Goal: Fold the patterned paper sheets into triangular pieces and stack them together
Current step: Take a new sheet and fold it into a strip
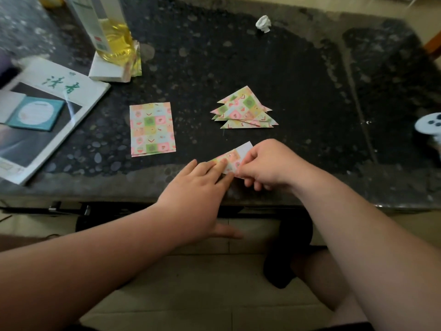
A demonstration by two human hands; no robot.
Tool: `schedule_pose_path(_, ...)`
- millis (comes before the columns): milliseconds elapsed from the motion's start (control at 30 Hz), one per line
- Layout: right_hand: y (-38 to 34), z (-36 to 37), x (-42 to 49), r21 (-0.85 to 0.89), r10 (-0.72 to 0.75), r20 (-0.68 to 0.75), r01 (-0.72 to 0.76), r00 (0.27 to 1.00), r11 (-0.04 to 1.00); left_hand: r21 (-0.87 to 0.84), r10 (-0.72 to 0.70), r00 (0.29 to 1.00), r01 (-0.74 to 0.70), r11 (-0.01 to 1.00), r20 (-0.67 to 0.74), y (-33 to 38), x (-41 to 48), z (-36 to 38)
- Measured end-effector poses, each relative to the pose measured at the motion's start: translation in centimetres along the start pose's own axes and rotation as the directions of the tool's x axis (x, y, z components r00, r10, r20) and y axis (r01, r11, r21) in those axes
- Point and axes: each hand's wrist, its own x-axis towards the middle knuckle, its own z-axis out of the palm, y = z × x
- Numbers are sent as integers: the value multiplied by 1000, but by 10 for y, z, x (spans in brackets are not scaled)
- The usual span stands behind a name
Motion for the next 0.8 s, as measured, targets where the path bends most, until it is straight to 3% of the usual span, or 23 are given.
schedule_pose_path(333,4,13,-2,255,46,-5,-43,999,966,-47,1,1000,-2,999,-24,-2,4,-8)
schedule_pose_path(533,5,17,-1,197,14,-34,-7,999,980,-14,-43,999,43,999,-6,4,2,-5)
schedule_pose_path(800,12,4,-3,31,22,39,-23,999,999,-22,-60,998,60,998,-13,3,-1,-6)
